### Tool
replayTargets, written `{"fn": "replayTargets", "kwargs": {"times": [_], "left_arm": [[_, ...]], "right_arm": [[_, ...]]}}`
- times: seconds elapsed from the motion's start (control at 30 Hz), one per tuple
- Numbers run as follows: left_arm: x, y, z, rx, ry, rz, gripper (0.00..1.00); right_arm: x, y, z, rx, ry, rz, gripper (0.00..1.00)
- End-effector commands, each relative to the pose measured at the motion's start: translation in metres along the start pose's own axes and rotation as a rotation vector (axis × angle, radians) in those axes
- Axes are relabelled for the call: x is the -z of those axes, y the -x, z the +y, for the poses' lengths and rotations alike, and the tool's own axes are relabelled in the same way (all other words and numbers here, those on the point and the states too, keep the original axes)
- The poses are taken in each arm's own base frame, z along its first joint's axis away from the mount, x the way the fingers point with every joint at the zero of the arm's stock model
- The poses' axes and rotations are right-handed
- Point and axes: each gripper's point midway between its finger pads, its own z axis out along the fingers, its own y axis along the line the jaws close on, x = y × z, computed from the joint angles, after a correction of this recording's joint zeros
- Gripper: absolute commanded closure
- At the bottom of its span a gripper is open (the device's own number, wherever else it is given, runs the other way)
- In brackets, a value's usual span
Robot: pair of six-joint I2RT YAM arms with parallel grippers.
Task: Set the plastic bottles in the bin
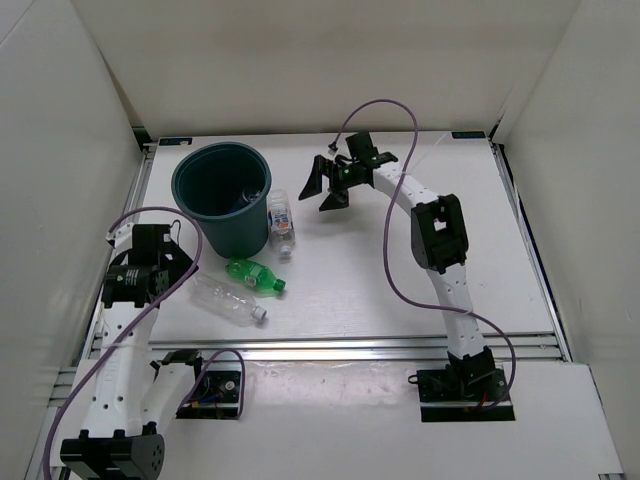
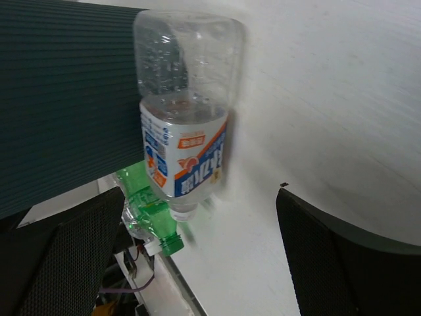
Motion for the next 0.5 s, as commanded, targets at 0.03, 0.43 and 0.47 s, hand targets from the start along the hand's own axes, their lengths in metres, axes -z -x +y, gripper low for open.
{"fn": "replayTargets", "kwargs": {"times": [0.03, 0.43, 0.47], "left_arm": [[0.002, 0.005, -0.002, 0.026, 0.0, -0.007, 0.0], [0.013, 0.006, 0.005, 0.054, 0.038, 0.007, 0.0], [0.013, 0.005, 0.009, 0.049, 0.052, 0.009, 0.0]], "right_arm": [[-0.012, 0.001, 0.025, 0.04, 0.122, 0.028, 0.0], [-0.067, -0.003, 0.03, 0.015, 0.197, 0.059, 0.0], [-0.072, -0.003, 0.025, 0.015, 0.198, 0.06, 0.0]]}}
